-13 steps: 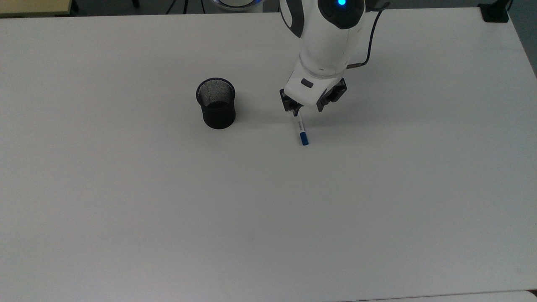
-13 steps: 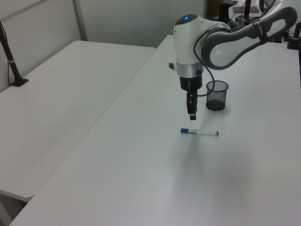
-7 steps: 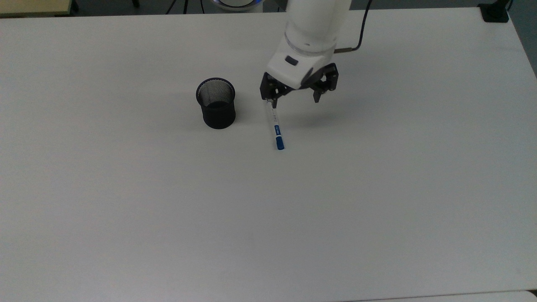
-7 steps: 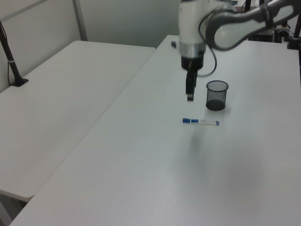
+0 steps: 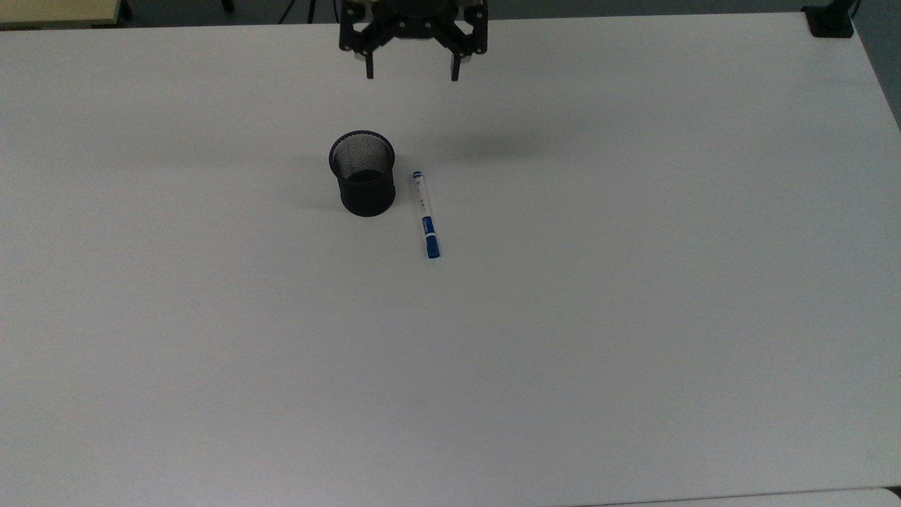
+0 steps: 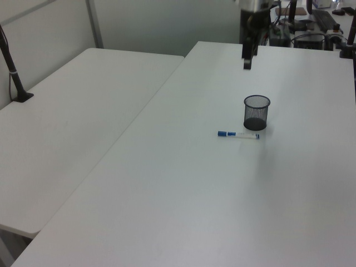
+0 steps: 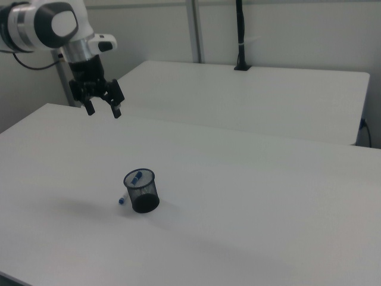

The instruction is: Remove the marker

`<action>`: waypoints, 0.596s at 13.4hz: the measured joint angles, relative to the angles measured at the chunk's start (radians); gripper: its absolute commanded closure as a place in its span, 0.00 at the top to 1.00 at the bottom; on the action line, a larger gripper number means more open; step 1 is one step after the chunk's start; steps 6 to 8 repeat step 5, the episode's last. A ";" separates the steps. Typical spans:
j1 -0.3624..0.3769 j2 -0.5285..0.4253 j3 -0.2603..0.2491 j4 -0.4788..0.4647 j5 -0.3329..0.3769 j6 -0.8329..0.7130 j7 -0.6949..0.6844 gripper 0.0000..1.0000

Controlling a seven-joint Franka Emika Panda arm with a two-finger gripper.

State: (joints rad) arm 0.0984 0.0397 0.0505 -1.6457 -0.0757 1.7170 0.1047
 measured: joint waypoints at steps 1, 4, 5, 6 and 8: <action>-0.011 -0.018 0.000 -0.003 0.000 -0.014 0.000 1.00; -0.030 -0.048 0.000 -0.012 0.000 -0.035 0.000 1.00; -0.031 -0.049 0.000 -0.014 0.000 -0.035 0.000 1.00; -0.031 -0.049 0.000 -0.014 0.000 -0.035 0.000 1.00; -0.031 -0.049 0.000 -0.014 0.000 -0.035 0.000 1.00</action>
